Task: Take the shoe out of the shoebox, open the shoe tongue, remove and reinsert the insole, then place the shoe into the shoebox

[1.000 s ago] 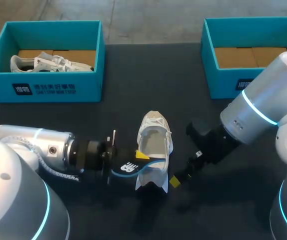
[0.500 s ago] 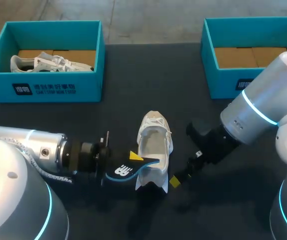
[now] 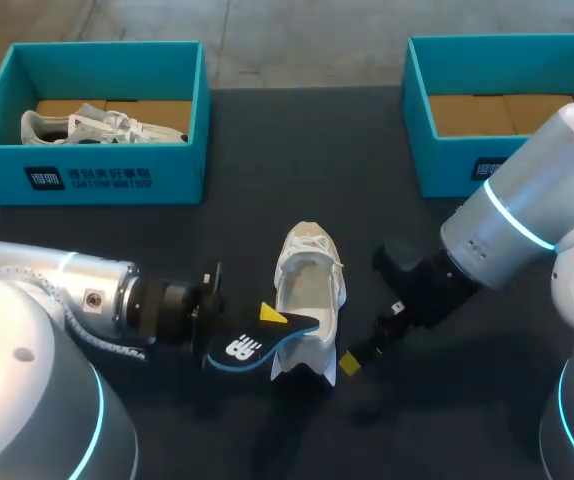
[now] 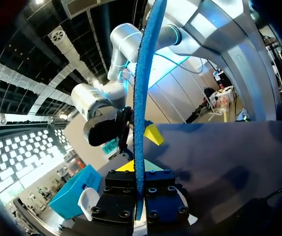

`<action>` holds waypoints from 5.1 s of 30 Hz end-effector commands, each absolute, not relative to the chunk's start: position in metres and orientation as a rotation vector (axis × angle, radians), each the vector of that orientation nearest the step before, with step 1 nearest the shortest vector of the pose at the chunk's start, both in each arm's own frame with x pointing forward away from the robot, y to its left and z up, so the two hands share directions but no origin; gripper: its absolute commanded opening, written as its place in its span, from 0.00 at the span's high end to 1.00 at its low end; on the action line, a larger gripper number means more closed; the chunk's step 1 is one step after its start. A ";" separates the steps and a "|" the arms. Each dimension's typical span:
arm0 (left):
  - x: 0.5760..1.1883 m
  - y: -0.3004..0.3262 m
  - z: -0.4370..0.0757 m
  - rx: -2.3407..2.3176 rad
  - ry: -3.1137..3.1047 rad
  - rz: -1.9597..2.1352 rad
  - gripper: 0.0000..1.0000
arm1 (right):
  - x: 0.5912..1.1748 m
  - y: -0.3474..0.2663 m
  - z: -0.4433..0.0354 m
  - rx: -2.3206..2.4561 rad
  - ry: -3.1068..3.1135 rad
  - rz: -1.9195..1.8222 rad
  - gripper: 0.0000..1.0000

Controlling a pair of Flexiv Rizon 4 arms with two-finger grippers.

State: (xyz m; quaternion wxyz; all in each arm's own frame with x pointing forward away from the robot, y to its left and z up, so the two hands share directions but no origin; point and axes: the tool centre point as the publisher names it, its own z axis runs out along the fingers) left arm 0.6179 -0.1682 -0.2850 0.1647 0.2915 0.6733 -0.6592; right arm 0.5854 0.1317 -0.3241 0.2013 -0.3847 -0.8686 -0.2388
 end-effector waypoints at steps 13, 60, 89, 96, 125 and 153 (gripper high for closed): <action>0.628 -0.178 -0.300 0.925 1.889 -1.857 1.00 | 0.584 0.134 -0.325 -1.080 -2.430 -0.665 0.00; 0.645 -0.186 -0.328 0.852 1.952 -1.752 1.00 | 0.584 0.134 -0.325 -1.080 -2.430 -0.665 0.00; 0.657 -0.189 -0.338 0.852 1.967 -1.812 1.00 | 0.584 0.134 -0.325 -1.080 -2.430 -0.665 0.00; 0.658 -0.188 -0.341 0.840 1.976 -1.793 1.00 | 0.584 0.134 -0.325 -1.080 -2.430 -0.665 0.00; 0.665 -0.191 -0.351 0.749 2.049 -1.701 1.00 | 0.584 0.134 -0.325 -1.080 -2.430 -0.665 0.00; 0.671 -0.191 -0.355 0.686 2.139 -1.575 1.00 | 0.584 0.134 -0.325 -1.080 -2.430 -0.665 0.00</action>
